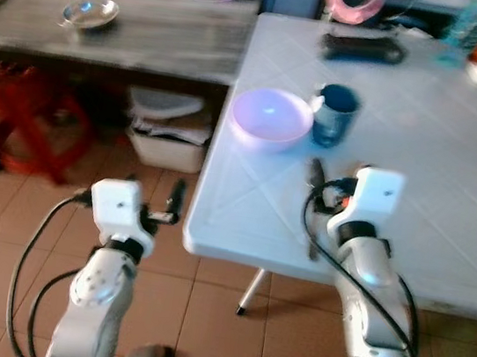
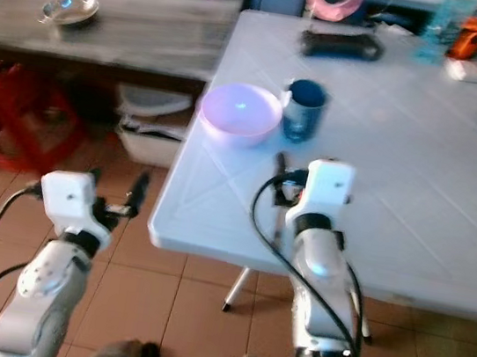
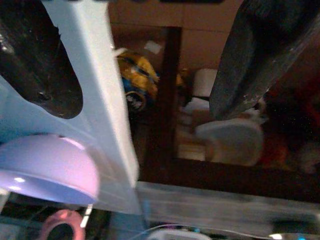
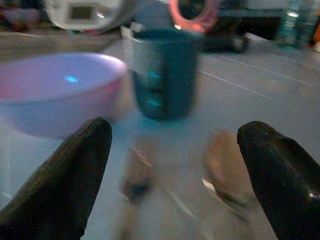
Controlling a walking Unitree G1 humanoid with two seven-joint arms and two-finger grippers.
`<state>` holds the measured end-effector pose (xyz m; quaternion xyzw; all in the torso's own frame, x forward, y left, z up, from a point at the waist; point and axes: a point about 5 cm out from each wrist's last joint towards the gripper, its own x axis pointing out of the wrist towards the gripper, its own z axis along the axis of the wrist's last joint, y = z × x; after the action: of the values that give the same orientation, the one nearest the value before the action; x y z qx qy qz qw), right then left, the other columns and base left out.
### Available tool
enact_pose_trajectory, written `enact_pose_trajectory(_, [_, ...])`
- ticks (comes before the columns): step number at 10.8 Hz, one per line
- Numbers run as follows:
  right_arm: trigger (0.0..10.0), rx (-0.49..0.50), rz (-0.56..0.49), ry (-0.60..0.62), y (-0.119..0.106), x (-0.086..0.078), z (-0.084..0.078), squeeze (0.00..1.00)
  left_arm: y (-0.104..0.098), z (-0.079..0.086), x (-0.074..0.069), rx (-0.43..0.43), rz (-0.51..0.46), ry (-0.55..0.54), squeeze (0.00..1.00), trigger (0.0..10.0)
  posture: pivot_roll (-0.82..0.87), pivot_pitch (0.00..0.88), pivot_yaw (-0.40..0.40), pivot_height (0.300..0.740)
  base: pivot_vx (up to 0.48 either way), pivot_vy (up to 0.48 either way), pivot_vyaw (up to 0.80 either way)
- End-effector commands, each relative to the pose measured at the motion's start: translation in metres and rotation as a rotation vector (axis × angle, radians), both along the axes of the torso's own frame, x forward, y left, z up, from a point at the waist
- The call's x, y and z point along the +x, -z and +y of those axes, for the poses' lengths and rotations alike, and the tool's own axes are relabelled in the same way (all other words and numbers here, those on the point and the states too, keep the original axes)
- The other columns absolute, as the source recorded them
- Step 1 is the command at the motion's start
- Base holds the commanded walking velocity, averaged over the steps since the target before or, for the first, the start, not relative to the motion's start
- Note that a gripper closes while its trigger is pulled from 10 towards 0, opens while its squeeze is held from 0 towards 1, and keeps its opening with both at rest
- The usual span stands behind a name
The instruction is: Setting the table
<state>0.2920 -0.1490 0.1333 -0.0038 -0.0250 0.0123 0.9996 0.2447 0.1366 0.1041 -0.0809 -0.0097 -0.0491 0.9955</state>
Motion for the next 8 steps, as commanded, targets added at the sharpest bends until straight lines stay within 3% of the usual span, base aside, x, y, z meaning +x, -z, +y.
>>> enact_pose_trajectory(1, [10.0,0.007,0.020,0.012,0.003,0.000,-0.004,0.00,-0.001,-0.001,-0.001,0.001,-0.002,0.006,0.00,10.0,-0.01,0.131,0.044,0.740,0.000,0.000,0.00])
enact_pose_trajectory(5, [10.0,0.002,0.035,-0.018,0.001,0.006,0.000,0.00,0.000,0.000,-0.002,0.006,0.009,0.001,0.00,10.0,-0.01,0.137,0.040,0.740,0.000,0.000,0.00])
enact_pose_trajectory(8, [10.0,0.024,0.110,-0.075,0.009,0.007,0.009,0.00,0.001,0.001,-0.003,0.010,0.017,0.000,0.00,10.0,0.00,0.143,0.041,0.740,0.000,0.000,0.00])
